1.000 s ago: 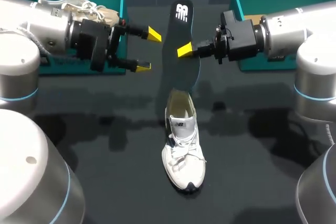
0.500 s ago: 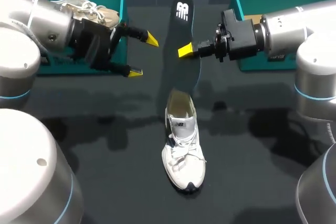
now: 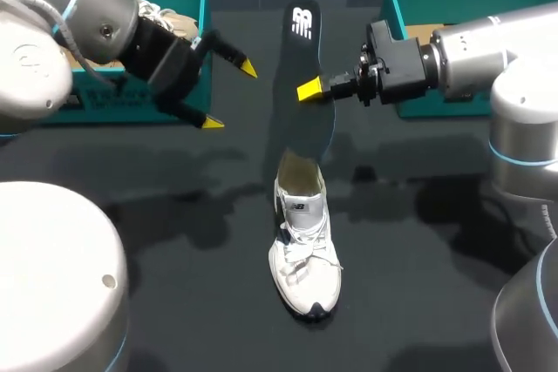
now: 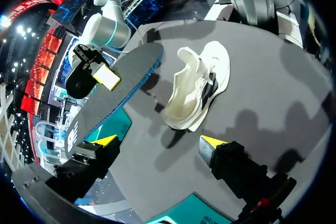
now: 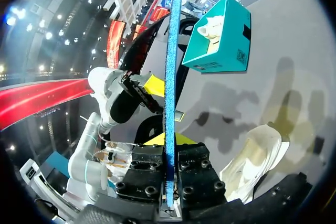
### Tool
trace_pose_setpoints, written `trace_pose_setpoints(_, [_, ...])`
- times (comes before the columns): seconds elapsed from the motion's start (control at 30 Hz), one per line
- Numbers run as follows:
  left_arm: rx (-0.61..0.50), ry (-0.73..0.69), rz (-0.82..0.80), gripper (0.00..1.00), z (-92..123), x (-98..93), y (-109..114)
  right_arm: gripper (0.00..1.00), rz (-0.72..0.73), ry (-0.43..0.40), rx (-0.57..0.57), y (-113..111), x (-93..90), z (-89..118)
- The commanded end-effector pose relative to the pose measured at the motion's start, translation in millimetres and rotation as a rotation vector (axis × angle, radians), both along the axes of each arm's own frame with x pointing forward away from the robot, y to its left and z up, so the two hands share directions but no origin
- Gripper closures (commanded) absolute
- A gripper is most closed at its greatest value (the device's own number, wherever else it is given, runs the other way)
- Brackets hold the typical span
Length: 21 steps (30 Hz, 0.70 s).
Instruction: Take the shoe out of the shoebox, open the shoe tongue, remove and reinsert the insole, then place the shoe into the shoebox
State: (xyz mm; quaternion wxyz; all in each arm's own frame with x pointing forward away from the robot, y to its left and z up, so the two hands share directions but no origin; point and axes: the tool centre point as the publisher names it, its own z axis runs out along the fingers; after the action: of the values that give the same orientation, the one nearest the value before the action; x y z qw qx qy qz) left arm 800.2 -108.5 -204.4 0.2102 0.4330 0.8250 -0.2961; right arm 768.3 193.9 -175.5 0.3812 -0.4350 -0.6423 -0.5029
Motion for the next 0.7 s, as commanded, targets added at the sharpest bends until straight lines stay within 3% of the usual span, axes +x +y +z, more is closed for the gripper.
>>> trace_pose_setpoints(0.03, [0.068,0.025,-0.012,0.0,3,0.1,-2,1.0,0.0,0.0,-0.002,2,0.6,-1])
trace_pose_setpoints(0.1, [0.071,0.107,0.025,0.0,-2,2.1,-7,1.0,0.0,0.0,-0.002,2,0.6,-1])
trace_pose_setpoints(0.2, [0.096,0.195,0.136,0.0,-16,-1.2,-13,1.0,-0.038,-0.05,0.046,-15,-1.0,-7])
trace_pose_setpoints(0.4, [0.138,0.291,0.292,0.0,-36,-11.2,-20,1.0,-0.055,-0.108,0.06,-35,4.8,-24])
trace_pose_setpoints(0.5, [0.152,0.372,0.367,0.0,-47,-15.2,-25,1.0,-0.027,-0.124,0.067,-37,9.7,-35])
trace_pose_setpoints(0.53, [0.21,0.39,0.442,0.0,-52,-15.2,-27,1.0,-0.019,-0.139,0.052,-36,11.7,-39])
trace_pose_setpoints(0.7, [0.21,0.39,0.442,0.0,-52,-15.2,-27,1.0,-0.019,-0.139,0.052,-36,11.7,-39])
